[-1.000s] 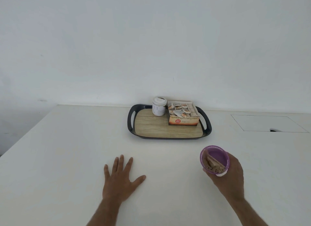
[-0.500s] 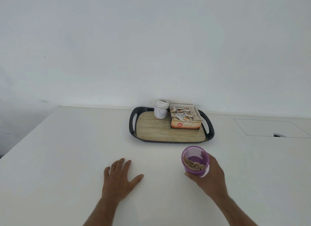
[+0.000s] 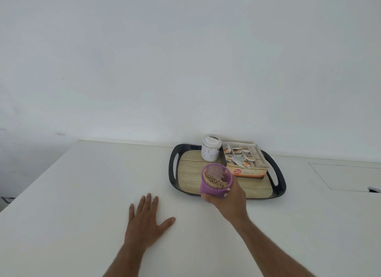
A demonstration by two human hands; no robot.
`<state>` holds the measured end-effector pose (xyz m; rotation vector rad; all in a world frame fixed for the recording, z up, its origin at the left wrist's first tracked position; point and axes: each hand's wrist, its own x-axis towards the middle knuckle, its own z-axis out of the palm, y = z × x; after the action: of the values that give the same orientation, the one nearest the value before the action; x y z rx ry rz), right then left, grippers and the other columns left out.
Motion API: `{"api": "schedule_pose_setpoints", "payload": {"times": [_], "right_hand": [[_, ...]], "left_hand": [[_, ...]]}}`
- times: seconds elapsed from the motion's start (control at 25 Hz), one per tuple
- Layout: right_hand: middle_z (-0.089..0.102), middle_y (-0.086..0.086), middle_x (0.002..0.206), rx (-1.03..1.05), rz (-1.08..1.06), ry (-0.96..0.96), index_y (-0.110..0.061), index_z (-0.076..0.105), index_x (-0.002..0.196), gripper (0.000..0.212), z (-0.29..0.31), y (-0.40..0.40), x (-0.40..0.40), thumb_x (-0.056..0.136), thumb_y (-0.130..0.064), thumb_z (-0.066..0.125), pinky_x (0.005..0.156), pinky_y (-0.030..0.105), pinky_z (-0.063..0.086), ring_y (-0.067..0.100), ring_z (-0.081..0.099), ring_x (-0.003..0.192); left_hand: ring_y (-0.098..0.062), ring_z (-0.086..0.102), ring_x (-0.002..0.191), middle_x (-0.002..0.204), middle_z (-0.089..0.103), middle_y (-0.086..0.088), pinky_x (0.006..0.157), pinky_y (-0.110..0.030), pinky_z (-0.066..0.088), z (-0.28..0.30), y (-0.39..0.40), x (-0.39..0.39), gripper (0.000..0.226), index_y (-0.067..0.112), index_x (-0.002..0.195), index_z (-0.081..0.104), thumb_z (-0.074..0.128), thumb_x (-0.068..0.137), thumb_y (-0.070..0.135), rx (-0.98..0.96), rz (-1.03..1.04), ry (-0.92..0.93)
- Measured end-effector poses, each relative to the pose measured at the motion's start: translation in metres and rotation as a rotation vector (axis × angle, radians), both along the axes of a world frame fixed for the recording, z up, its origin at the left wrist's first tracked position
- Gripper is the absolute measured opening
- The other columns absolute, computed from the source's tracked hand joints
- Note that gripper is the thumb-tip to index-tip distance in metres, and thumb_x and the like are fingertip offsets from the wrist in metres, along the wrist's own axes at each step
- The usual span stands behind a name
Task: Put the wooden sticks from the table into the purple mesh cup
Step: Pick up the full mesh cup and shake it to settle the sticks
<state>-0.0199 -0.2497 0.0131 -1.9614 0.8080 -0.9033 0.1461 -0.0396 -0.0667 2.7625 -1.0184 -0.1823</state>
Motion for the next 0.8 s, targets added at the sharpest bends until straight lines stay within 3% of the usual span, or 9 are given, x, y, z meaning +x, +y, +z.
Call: {"api": "schedule_pose_setpoints", "payload": {"times": [0.12, 0.24, 0.4, 0.64, 0.8], "right_hand": [[0.068, -0.020, 0.105, 0.006, 0.001, 0.034, -0.038, 0.057, 0.117, 0.086, -0.001, -0.016, 0.044, 0.039, -0.048, 0.094, 0.080, 0.027, 0.055, -0.003, 0.063, 0.096], [0.067, -0.022, 0.103, 0.011, 0.000, 0.068, -0.040, 0.056, 0.114, 0.085, -0.005, -0.034, 0.085, 0.038, -0.052, 0.092, 0.078, 0.021, 0.053, -0.005, 0.062, 0.095], [0.065, -0.018, 0.111, -0.005, 0.016, 0.128, -0.031, 0.053, 0.125, 0.094, -0.015, -0.052, 0.133, 0.042, -0.054, 0.091, 0.081, 0.020, 0.052, 0.001, 0.061, 0.101], [0.064, -0.020, 0.109, 0.008, 0.001, 0.157, -0.034, 0.053, 0.121, 0.089, -0.031, -0.070, 0.176, 0.043, -0.053, 0.090, 0.073, 0.009, 0.041, 0.000, 0.061, 0.098], [0.066, -0.017, 0.111, 0.051, -0.036, 0.153, -0.031, 0.054, 0.123, 0.094, -0.036, -0.080, 0.194, 0.040, -0.057, 0.090, 0.081, 0.021, 0.051, 0.004, 0.062, 0.100]], "left_hand": [[-0.016, -0.002, 0.158, 0.172, 0.004, 0.002, 0.127, -0.048, -0.002, -0.002, -0.013, 0.023, 0.118, 0.024, 0.163, 0.012, 0.007, 0.068, 0.095, -0.013, -0.014, -0.022], [-0.016, -0.003, 0.158, 0.172, 0.002, 0.002, 0.127, -0.049, -0.003, -0.002, -0.031, 0.048, 0.119, 0.023, 0.163, 0.011, 0.006, 0.068, 0.095, -0.008, -0.007, -0.023], [-0.016, -0.008, 0.158, 0.172, -0.004, 0.002, 0.126, -0.052, -0.006, -0.004, -0.054, 0.076, 0.120, 0.024, 0.163, 0.003, 0.006, 0.068, 0.098, 0.013, 0.000, -0.031], [-0.017, -0.009, 0.158, 0.172, -0.005, 0.001, 0.126, -0.056, -0.007, -0.010, -0.077, 0.103, 0.120, 0.023, 0.163, 0.002, 0.010, 0.069, 0.098, 0.017, -0.046, -0.065], [-0.016, -0.007, 0.158, 0.172, -0.004, 0.001, 0.125, -0.056, -0.007, -0.014, -0.080, 0.109, 0.123, 0.024, 0.163, 0.004, 0.006, 0.066, 0.100, -0.013, -0.049, -0.087]]}}
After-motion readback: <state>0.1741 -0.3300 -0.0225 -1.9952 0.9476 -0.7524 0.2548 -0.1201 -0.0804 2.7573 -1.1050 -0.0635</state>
